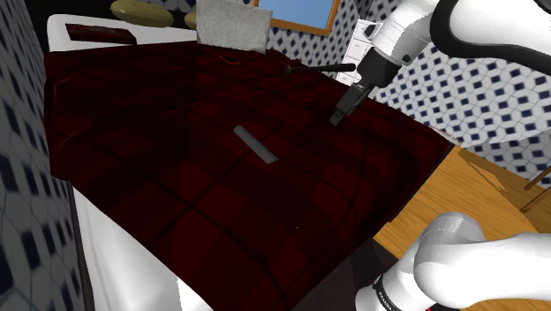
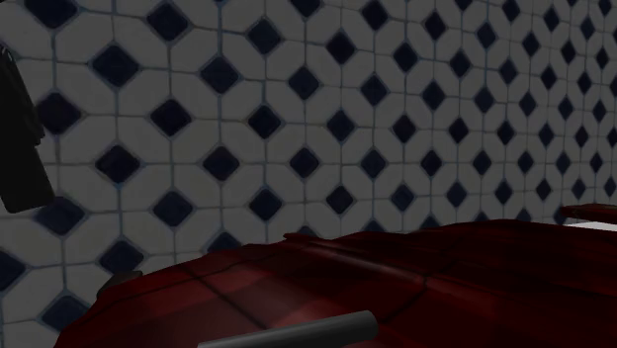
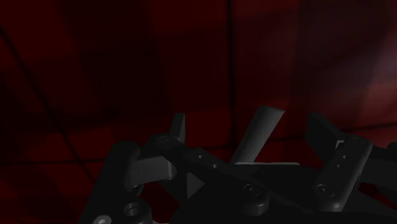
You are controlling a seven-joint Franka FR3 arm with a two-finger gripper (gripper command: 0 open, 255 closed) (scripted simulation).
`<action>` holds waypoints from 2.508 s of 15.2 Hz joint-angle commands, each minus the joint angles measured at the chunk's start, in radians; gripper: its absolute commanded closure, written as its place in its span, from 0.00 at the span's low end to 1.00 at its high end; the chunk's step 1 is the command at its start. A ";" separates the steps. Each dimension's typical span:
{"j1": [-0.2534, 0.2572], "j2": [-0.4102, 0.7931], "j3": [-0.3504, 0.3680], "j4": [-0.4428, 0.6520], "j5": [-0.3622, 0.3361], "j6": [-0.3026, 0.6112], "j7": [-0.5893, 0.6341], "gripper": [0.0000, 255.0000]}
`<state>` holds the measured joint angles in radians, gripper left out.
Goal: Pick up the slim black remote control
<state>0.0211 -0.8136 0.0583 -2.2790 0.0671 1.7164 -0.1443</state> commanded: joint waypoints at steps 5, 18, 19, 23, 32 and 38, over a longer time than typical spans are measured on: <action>-0.018 0.152 0.059 0.051 0.030 0.045 0.113 0.00; -0.059 0.680 0.186 0.328 0.049 0.122 0.463 0.00; -0.058 0.681 0.186 0.315 0.049 0.135 0.462 0.00; -0.057 0.686 0.188 0.267 0.050 0.188 0.459 0.00; -0.057 0.691 0.189 0.238 0.050 0.222 0.456 1.00; -0.057 0.689 0.188 0.249 0.050 0.209 0.457 1.00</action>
<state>-0.0356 -0.1244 0.2466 -2.0352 0.1172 1.9329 0.3126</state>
